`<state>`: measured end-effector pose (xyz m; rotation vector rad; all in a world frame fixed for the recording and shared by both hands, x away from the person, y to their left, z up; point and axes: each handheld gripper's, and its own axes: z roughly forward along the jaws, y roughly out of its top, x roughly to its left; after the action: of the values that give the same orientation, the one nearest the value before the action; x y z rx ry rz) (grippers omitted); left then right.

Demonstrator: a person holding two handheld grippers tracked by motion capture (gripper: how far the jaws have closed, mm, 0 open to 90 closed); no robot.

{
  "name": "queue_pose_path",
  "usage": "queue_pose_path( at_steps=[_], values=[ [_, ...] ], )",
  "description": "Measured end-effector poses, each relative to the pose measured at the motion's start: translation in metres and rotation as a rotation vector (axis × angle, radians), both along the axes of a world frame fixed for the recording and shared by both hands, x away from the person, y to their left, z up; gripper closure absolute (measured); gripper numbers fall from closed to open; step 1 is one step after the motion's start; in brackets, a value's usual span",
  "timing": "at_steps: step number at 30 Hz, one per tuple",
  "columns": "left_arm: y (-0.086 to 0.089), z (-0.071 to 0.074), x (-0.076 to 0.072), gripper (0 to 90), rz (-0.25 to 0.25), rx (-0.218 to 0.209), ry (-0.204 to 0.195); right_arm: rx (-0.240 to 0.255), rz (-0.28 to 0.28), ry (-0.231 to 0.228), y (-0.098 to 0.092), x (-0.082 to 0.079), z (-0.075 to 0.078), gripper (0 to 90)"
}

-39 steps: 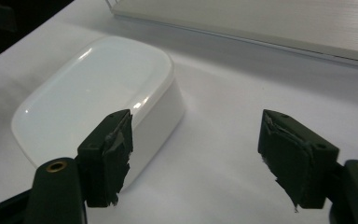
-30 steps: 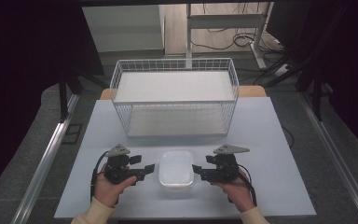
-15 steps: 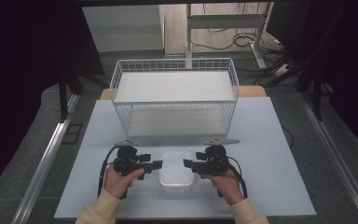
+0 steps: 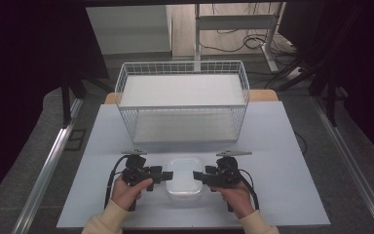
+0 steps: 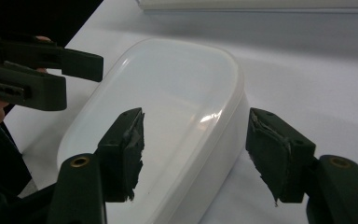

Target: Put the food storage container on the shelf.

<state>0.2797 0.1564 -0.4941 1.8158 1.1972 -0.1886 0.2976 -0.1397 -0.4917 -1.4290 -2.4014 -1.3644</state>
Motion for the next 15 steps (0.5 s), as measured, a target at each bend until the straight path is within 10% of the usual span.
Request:
queue_pose_path(
  at_steps=[4,15],
  values=[
    [0.000,-0.008,0.002,33.6,-0.005,-0.058,0.058,0.018,-0.003,0.024,0.000,0.000,-0.002,38.8],
    [-0.003,-0.014,0.002,46.4,-0.006,-0.051,0.098,0.068,-0.003,0.085,-0.003,0.001,-0.006,51.2]
  ],
)
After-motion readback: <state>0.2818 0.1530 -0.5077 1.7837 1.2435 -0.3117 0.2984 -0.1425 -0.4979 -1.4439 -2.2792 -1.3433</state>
